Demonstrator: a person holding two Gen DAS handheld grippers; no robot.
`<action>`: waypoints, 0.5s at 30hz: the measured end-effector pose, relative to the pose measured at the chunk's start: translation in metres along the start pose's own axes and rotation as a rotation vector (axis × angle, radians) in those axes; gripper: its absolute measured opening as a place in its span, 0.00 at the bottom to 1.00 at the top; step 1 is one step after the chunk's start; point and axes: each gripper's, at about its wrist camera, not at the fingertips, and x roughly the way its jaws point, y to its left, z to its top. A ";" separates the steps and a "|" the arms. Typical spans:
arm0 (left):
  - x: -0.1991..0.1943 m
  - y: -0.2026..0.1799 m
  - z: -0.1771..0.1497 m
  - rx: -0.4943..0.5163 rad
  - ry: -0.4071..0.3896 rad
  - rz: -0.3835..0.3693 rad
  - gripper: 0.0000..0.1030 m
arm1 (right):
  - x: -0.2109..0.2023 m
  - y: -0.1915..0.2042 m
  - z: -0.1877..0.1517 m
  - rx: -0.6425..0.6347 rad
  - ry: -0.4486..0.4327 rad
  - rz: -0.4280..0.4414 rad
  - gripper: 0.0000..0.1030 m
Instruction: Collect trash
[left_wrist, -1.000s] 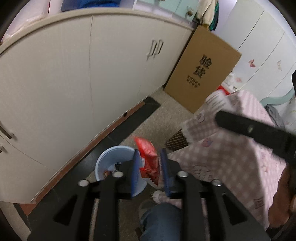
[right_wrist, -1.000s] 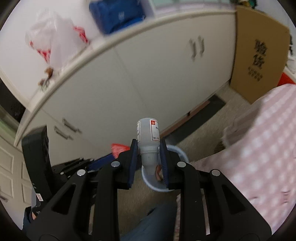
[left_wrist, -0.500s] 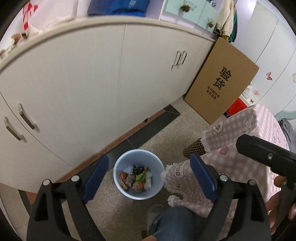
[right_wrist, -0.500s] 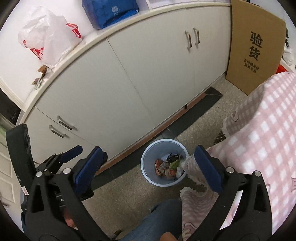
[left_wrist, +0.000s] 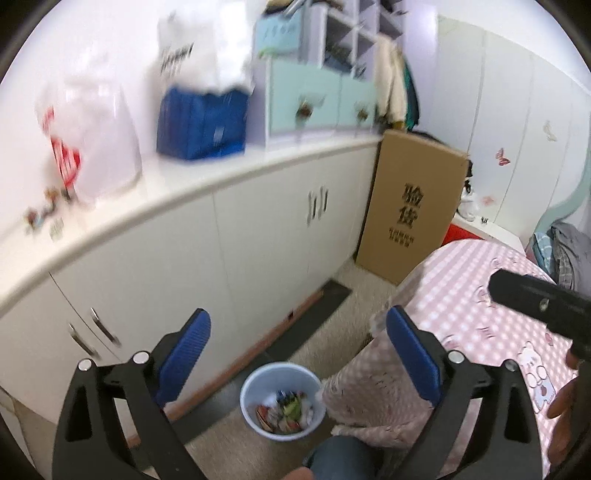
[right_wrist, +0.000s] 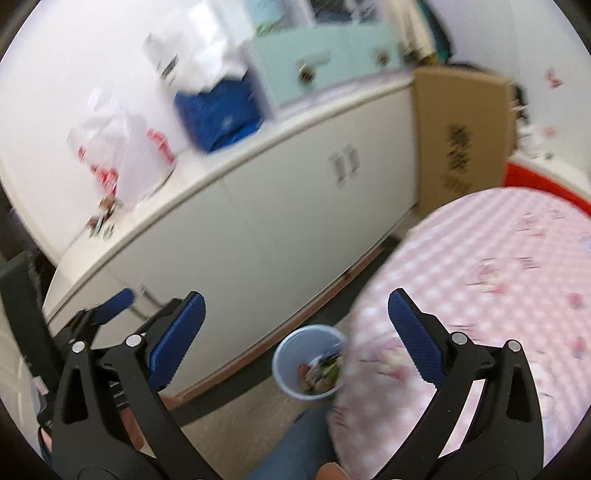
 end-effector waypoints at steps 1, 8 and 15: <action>-0.009 -0.006 0.002 0.006 -0.012 0.002 0.92 | -0.016 -0.004 0.000 0.007 -0.024 -0.038 0.94; -0.102 -0.041 0.012 0.051 -0.184 -0.042 0.95 | -0.112 -0.010 -0.009 0.022 -0.176 -0.249 0.94; -0.166 -0.059 0.007 0.045 -0.238 -0.110 0.95 | -0.180 -0.005 -0.020 0.010 -0.280 -0.360 0.94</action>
